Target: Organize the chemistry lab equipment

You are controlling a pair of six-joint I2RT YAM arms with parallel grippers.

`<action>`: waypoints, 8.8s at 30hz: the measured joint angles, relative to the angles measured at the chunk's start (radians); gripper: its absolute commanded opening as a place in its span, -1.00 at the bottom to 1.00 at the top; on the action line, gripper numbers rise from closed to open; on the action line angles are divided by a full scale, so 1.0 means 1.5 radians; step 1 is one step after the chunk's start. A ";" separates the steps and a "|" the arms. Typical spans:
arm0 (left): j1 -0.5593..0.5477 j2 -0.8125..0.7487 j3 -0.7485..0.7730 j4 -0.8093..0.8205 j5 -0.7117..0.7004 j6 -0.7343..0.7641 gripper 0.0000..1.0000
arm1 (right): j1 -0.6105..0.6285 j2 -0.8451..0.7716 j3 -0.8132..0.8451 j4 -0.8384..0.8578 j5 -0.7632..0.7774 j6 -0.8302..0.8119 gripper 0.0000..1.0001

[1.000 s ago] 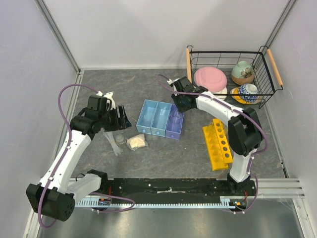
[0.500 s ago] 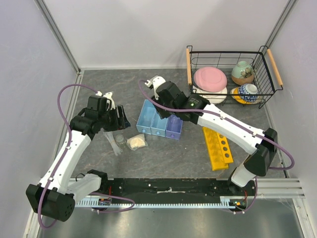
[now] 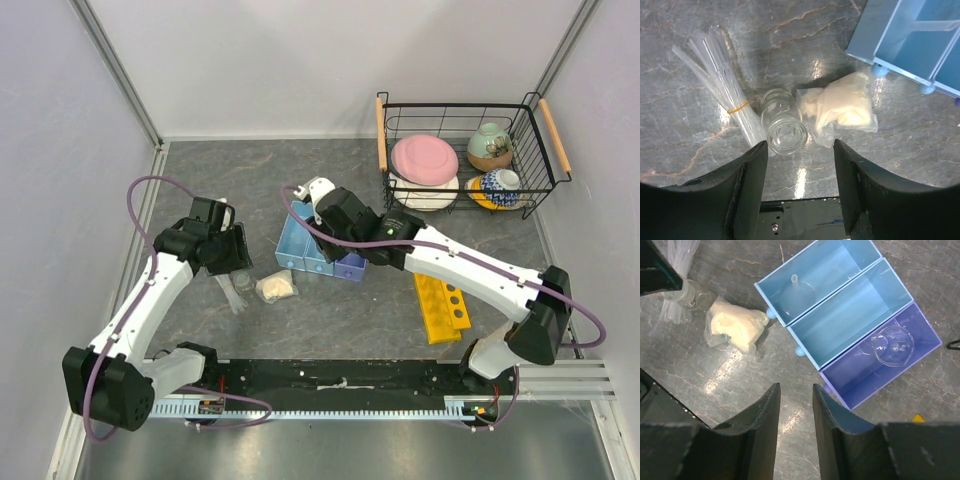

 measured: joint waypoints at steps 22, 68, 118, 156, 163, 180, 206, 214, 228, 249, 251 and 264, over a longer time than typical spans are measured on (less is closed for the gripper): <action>-0.011 0.092 -0.033 -0.035 -0.042 -0.079 0.35 | 0.008 -0.143 -0.137 0.064 -0.039 0.004 -0.03; -0.037 0.178 -0.023 -0.017 -0.099 -0.114 -0.56 | 0.010 -0.198 -0.201 0.099 -0.055 0.017 -0.05; -0.455 0.634 0.688 -0.188 -0.113 -0.084 -0.60 | -0.304 -0.364 -0.281 -0.030 -0.041 0.109 -0.03; -0.421 0.759 0.696 -0.140 -0.110 -0.083 -0.13 | -0.304 -0.377 -0.313 -0.028 -0.067 0.108 -0.02; -0.421 0.759 0.699 -0.141 -0.110 -0.083 0.01 | -0.304 -0.378 -0.313 -0.026 -0.071 0.109 -0.02; -0.420 0.759 0.699 -0.142 -0.108 -0.083 0.18 | -0.304 -0.384 -0.313 -0.026 -0.072 0.108 -0.02; -0.418 0.721 0.759 -0.225 -0.123 -0.082 0.16 | -0.304 -0.384 -0.313 -0.024 -0.094 0.109 -0.01; -0.418 0.591 0.764 -0.258 -0.138 -0.082 0.16 | -0.304 -0.378 -0.313 -0.021 -0.107 0.109 -0.02; -0.361 0.345 0.431 -0.234 -0.171 -0.091 0.16 | -0.223 -0.311 -0.313 0.017 -0.139 0.125 -0.02; -0.232 0.260 0.078 -0.028 -0.114 -0.124 0.17 | -0.139 -0.276 -0.290 0.025 -0.081 0.142 -0.02; -0.226 0.274 0.078 -0.015 -0.109 -0.120 0.17 | -0.139 -0.275 -0.289 0.024 -0.080 0.142 -0.02; -0.192 0.345 0.079 0.020 -0.092 -0.081 -0.01 | -0.138 -0.267 -0.283 0.025 -0.063 0.141 -0.02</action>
